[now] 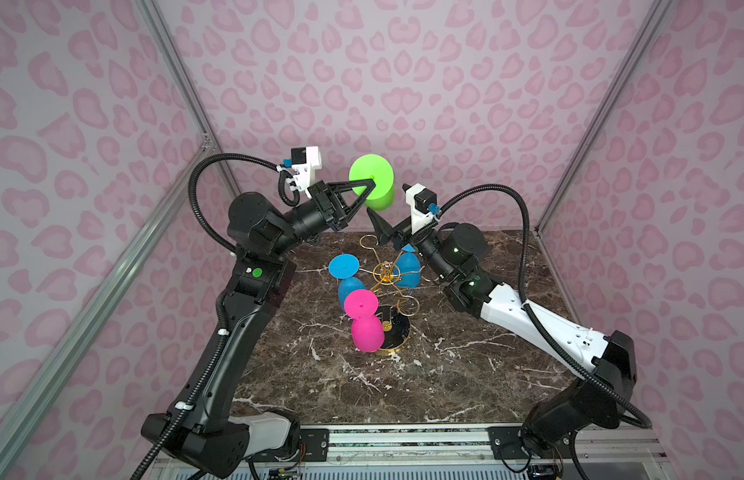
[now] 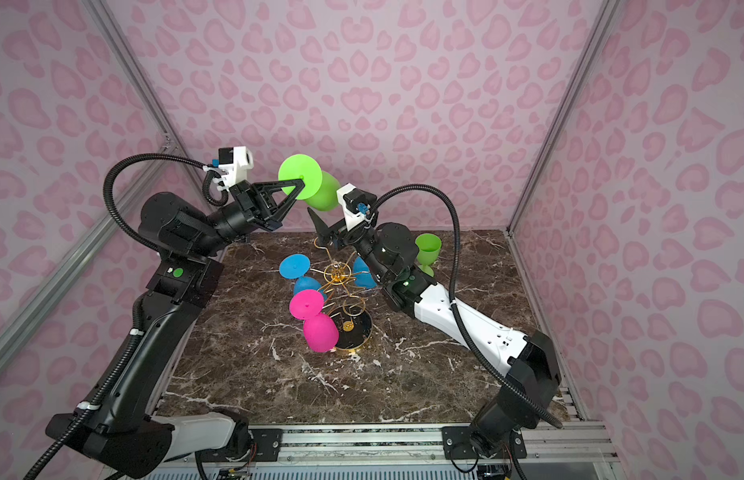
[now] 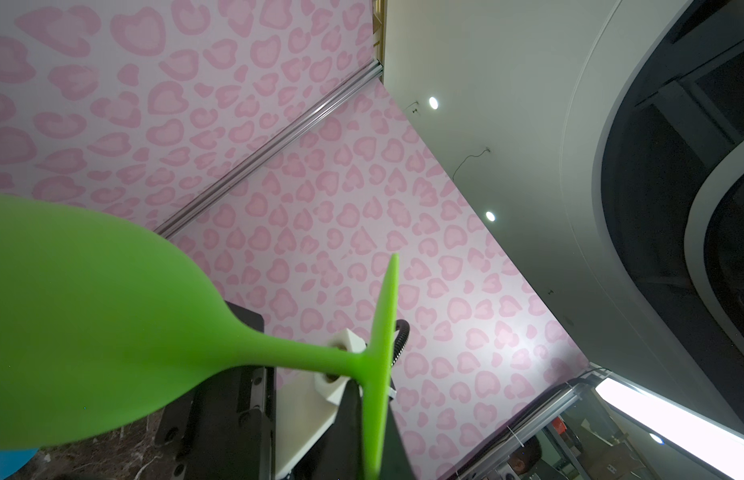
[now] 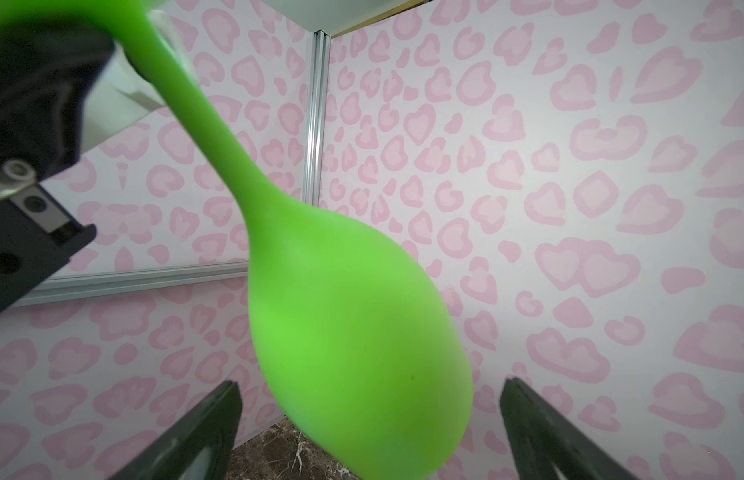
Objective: Take the wine glass off the wine glass rack
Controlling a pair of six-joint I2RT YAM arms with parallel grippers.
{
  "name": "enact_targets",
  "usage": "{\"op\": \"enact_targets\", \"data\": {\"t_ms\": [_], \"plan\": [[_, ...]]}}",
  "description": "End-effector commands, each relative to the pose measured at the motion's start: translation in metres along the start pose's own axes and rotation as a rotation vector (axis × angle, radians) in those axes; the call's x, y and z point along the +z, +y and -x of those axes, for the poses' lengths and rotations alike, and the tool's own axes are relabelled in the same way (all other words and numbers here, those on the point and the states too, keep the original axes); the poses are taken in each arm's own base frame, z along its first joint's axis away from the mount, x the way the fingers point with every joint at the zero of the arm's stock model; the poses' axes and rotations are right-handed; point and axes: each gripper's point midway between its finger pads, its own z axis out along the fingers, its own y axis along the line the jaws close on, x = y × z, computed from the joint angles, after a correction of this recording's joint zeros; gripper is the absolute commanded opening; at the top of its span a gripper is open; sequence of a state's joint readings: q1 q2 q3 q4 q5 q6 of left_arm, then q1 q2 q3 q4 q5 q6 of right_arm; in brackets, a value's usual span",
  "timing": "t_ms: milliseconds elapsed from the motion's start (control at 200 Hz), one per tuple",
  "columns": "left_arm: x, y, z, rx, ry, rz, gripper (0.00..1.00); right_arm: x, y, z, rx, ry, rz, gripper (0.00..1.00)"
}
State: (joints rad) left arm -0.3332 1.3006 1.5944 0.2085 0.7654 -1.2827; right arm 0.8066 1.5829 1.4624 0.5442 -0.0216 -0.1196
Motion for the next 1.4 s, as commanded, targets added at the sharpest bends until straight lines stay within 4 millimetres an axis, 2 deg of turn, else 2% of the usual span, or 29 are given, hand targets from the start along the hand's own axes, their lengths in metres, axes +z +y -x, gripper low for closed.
{"op": "enact_targets", "data": {"t_ms": [0, 35, 45, 55, 345, 690, 1030, 1395], "plan": [[-0.002, -0.012, 0.003, 0.022, -0.017, -0.041, 0.04, 0.005, -0.001, 0.007, -0.004, -0.042, -0.018, 0.99], [-0.003, -0.012, 0.003, 0.018, -0.019, -0.04, 0.04, 0.006, 0.002, 0.002, -0.006, -0.031, -0.012, 0.99], [-0.003, -0.012, 0.003, 0.018, -0.02, -0.04, 0.03, 0.008, 0.0, 0.012, -0.006, -0.052, -0.014, 0.99], [-0.003, -0.012, 0.003, 0.017, -0.019, -0.04, 0.04, 0.008, 0.001, 0.015, -0.006, -0.057, -0.013, 0.99], [-0.003, -0.01, 0.004, -0.014, -0.023, -0.037, 0.04, 0.018, 0.006, 0.016, -0.01, -0.066, -0.011, 0.99], [-0.004, -0.012, 0.003, -0.05, -0.012, -0.041, 0.04, 0.03, 0.008, 0.007, -0.021, -0.045, -0.009, 0.99], [-0.004, -0.01, 0.003, -0.1, -0.003, -0.041, 0.03, 0.031, 0.005, 0.002, -0.036, -0.024, -0.033, 0.94], [-0.002, -0.01, 0.003, -0.133, 0.017, -0.046, 0.03, 0.031, 0.005, -0.005, -0.04, -0.001, -0.031, 0.93]]}}
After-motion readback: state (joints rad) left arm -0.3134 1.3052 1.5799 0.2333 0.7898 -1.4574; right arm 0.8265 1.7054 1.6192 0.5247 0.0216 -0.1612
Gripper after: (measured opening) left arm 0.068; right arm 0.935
